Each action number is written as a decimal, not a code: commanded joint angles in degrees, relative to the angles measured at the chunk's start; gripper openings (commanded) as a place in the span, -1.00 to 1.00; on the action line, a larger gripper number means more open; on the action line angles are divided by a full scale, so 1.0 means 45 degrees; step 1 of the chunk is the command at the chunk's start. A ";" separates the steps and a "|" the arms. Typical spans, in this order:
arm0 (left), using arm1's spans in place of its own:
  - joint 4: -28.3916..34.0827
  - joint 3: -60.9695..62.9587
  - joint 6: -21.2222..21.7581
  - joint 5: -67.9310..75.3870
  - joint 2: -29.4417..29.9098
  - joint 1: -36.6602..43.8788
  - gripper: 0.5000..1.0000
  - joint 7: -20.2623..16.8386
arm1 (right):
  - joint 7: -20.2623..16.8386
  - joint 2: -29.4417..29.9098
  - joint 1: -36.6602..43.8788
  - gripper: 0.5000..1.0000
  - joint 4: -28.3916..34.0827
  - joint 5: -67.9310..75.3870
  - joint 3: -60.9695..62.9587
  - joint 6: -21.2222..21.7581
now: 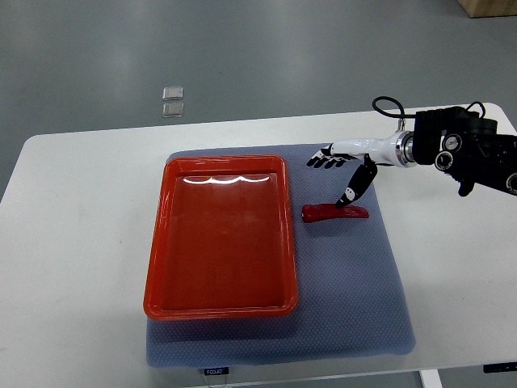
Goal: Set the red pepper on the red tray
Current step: 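Move the right hand over the red pepper beside the tray, then lower the right hand and close its fingers around the red pepper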
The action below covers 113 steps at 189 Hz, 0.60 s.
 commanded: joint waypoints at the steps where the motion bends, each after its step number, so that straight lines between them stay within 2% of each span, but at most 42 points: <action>1: 0.0004 0.0020 0.0000 -0.0002 0.0000 -0.0001 1.00 0.0000 | -0.0006 -0.0277 -0.0217 0.64 0.0496 0.0121 0.0021 -0.0338; 39: 0.0004 0.0000 0.0000 -0.0002 0.0000 -0.0001 1.00 0.0019 | -0.0006 -0.0238 -0.0822 0.63 0.0965 0.0180 0.0118 -0.1080; 113: 0.0004 0.0000 0.0000 -0.0002 0.0000 -0.0001 1.00 0.0019 | 0.0033 0.0075 -0.1447 0.58 0.0887 0.0043 0.0040 -0.2213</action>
